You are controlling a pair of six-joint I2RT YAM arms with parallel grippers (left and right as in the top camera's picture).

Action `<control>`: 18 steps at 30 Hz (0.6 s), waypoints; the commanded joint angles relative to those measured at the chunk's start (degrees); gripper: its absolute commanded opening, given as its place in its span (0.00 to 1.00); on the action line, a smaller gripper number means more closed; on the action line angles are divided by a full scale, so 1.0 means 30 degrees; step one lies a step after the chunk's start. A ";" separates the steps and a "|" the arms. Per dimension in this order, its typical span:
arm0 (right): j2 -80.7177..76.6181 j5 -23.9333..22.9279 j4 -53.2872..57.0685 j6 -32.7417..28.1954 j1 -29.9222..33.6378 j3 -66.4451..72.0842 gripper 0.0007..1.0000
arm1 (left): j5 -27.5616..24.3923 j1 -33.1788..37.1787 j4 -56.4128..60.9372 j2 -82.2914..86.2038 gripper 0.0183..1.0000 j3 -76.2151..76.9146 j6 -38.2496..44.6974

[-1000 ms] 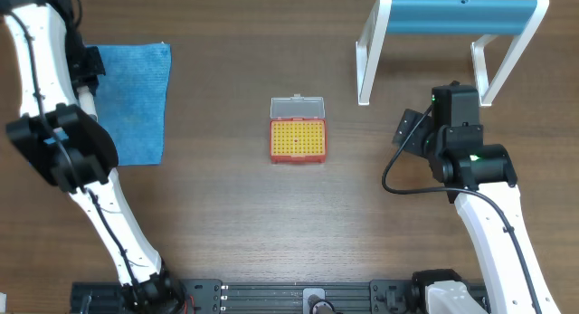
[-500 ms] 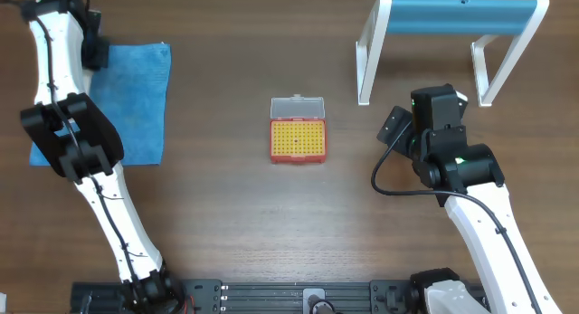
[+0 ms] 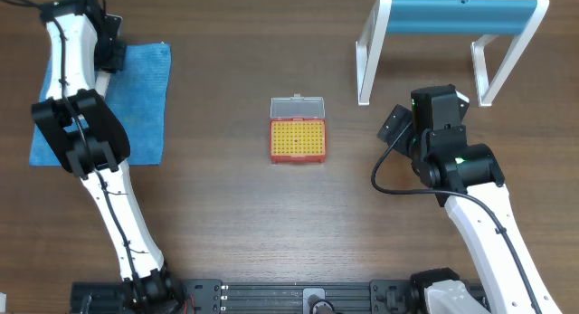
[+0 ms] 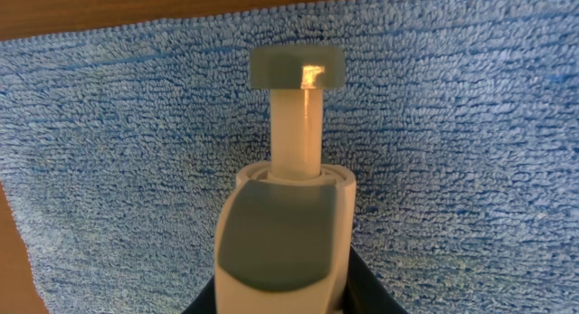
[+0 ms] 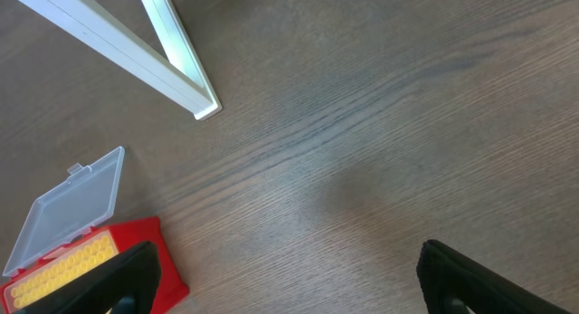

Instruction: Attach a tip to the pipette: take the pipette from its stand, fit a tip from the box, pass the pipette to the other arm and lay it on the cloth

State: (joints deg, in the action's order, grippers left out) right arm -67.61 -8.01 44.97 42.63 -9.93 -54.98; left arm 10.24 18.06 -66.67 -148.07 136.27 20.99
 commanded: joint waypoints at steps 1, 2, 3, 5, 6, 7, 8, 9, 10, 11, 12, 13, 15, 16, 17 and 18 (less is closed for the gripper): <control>-0.0160 -0.0095 -0.0087 0.0299 -0.0131 -0.0153 0.92 | -0.0131 -0.0044 0.0015 -0.0459 0.12 -0.0124 0.0095; -0.0160 -0.0095 -0.0087 0.0291 -0.0131 -0.0153 0.92 | -0.0124 -0.0051 0.0007 -0.0459 0.42 -0.0117 0.0102; -0.0160 -0.0095 -0.0087 0.0291 -0.0131 -0.0153 0.92 | -0.0124 -0.0051 -0.0066 -0.0452 0.63 -0.0117 0.0102; -0.0153 -0.0102 -0.0087 0.0291 -0.0131 -0.0153 0.92 | -0.0109 -0.0051 -0.0597 -0.0364 0.83 -0.0095 0.0102; -0.0153 -0.0109 -0.0087 0.0284 -0.0131 -0.0153 0.92 | 0.0131 -0.0066 -0.1144 -0.0189 0.84 -0.0080 0.0095; -0.0138 -0.0117 -0.0146 0.0277 -0.0131 -0.0153 0.92 | 0.0889 -0.0117 -0.1843 0.0073 0.84 0.0146 0.0087; -0.0117 -0.0146 -0.0255 0.0277 -0.0131 -0.0153 0.92 | 0.1734 -0.0219 -0.2667 0.0379 0.84 0.0648 0.0095; -0.0058 -0.0255 -0.0532 0.0204 -0.0124 -0.0153 0.92 | 0.2361 -0.0321 -0.3220 0.0648 0.84 0.1042 0.0087; 0.0117 -0.0699 -0.1086 0.0204 -0.0131 -0.0153 0.92 | 0.3075 -0.0583 -0.4167 0.1311 0.84 0.1989 -0.0648; 0.0510 -0.1603 -0.2098 0.0204 -0.0124 -0.0153 0.92 | 0.3082 -0.0867 -0.5013 0.2011 0.84 0.3264 -0.1581; 0.0794 -0.2273 -0.2710 0.0022 -0.0117 -0.0153 0.92 | 0.3082 -0.1027 -0.5355 0.2390 0.84 0.3956 -0.1960; 0.1304 -0.3002 -0.3694 -0.1413 -0.0109 -0.0153 0.92 | 0.3089 -0.1333 -0.6047 0.3104 0.84 0.5340 -0.2426; 0.2106 -0.3344 -0.4248 -0.4867 -0.0109 -0.0153 0.92 | 0.3002 -0.1727 -0.7504 0.4131 0.84 0.7038 -0.3198; 0.2637 -0.3643 -0.4175 -0.6462 -0.0117 -0.0153 0.92 | 0.2980 -0.1945 -0.8531 0.4714 0.85 0.7788 -0.3585; 0.3140 -0.3694 -0.4197 -0.7708 -0.0109 -0.0153 0.92 | 0.2812 -0.2120 -0.9602 0.5428 0.84 0.8349 -0.4022; 0.3643 -0.3861 -0.4393 -0.8670 -0.0109 -0.0153 0.92 | 0.2492 -0.2317 -1.0222 0.6659 0.85 0.8393 -0.4699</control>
State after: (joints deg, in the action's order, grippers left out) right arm -60.80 -15.75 32.75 30.70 -9.93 -54.81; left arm 17.93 12.58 -92.90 -137.73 157.21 13.23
